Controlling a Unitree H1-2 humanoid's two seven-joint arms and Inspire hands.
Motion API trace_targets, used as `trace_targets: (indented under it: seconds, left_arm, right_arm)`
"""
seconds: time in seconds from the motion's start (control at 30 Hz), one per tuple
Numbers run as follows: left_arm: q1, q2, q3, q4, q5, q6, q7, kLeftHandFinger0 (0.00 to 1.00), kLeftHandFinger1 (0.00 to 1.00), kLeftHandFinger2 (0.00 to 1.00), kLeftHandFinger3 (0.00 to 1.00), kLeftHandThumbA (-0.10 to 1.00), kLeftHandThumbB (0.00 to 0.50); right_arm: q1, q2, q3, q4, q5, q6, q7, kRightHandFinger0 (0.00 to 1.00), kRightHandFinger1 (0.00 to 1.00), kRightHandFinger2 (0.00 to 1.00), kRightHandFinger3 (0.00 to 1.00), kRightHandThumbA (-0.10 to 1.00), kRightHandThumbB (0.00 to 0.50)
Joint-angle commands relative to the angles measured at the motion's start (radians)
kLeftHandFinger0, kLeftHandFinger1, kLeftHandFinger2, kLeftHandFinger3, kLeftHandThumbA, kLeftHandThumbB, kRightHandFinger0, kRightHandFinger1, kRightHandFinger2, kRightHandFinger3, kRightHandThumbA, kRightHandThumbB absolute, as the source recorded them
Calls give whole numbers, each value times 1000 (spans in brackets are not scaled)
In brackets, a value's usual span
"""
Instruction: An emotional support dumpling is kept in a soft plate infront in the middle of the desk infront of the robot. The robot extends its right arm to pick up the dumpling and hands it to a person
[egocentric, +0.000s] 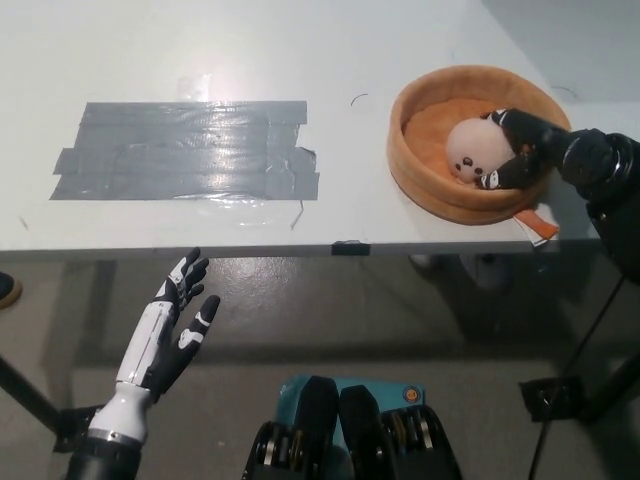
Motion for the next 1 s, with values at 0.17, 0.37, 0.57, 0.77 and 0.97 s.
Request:
trace_targets:
  seconds: [0.17,0.37,0.57,0.77,0.97]
  left_arm:
    - [-31,8,12,-11,-2,-22,3,1000,1000,1000,1000,829,288]
    - [-40,9,14,-13,-8,-19,-1,1000,1000,1000,1000,834,283]
    - [-54,11,13,-11,-3,-16,0,1000,1000,1000,1000,834,277]
    - [-100,12,19,11,-9,-20,1,1000,1000,1000,1000,834,268]
    - [-114,14,12,13,-3,-19,-4,1000,1000,1000,1000,826,258]
  right_arm:
    - [-55,-3,-3,124,2,-150,-30,744,737,598,773,-100,263]
    - [-59,-6,-29,144,19,-179,-67,386,347,249,781,-100,245]
    - [-60,-8,-125,89,87,-203,-124,121,498,761,808,-100,220]
    - [-42,4,-340,-241,234,-158,-136,249,695,952,991,-100,122]
    - [-19,17,-440,-504,283,-113,-125,280,700,945,931,-100,134]
